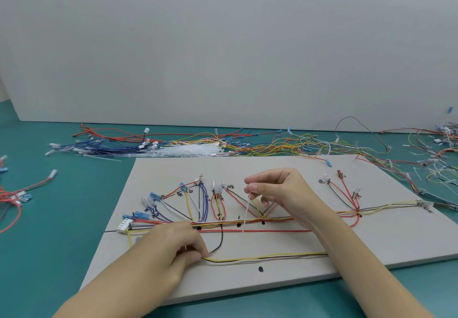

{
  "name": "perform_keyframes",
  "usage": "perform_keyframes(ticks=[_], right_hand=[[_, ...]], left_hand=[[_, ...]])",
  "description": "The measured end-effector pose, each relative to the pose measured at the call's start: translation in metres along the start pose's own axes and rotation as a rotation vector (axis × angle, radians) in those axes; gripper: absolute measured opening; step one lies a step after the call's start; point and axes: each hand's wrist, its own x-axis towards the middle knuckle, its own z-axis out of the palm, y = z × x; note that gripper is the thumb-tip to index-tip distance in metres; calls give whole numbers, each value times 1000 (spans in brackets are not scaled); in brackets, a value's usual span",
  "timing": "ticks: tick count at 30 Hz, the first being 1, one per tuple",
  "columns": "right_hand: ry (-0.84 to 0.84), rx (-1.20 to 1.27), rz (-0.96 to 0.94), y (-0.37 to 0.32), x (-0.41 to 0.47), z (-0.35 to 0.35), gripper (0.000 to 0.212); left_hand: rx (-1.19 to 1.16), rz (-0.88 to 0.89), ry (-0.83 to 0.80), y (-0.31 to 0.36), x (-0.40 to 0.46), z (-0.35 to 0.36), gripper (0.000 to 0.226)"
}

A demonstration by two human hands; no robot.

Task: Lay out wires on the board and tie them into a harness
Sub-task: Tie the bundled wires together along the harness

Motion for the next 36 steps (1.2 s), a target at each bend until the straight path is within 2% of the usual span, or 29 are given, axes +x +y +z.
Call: perform_keyframes(ticks=[4, 7, 12, 17, 22, 27, 29, 31, 32, 35, 36], right_hand=[[0, -15, -3, 0, -2, -1, 12], [18, -54, 3, 1, -6, -4, 10], [4, -96, 28, 6, -11, -5, 10], [-75, -148, 75, 11, -18, 2, 8], [-111, -197, 70, 13, -25, 5, 8], [-169, -214, 92, 14, -29, 7, 10], [-178, -221, 83, 15, -30, 8, 10], [-170, -235, 73, 15, -31, 9, 10], [-167, -241, 70, 15, -31, 10, 9], [-160, -232, 69, 15, -32, 12, 9], [-158, -226, 67, 15, -33, 13, 9]], left_hand=[[130, -5, 39, 6, -3, 8, 17], [236, 90, 84, 10, -3, 12, 20], [71, 51, 144, 5, -4, 9, 25], [100, 30, 141, 4, -4, 14, 27], [182, 22, 93, 0, -4, 13, 39], [397, 134, 36, 8, -6, 7, 61], [459, 183, 70, 11, -8, 8, 49], [513, 234, 113, 17, -8, 10, 18], [521, 247, 129, 19, -7, 14, 17], [602, 264, 152, 29, -1, 32, 32], [625, 234, 97, 34, 1, 35, 36]])
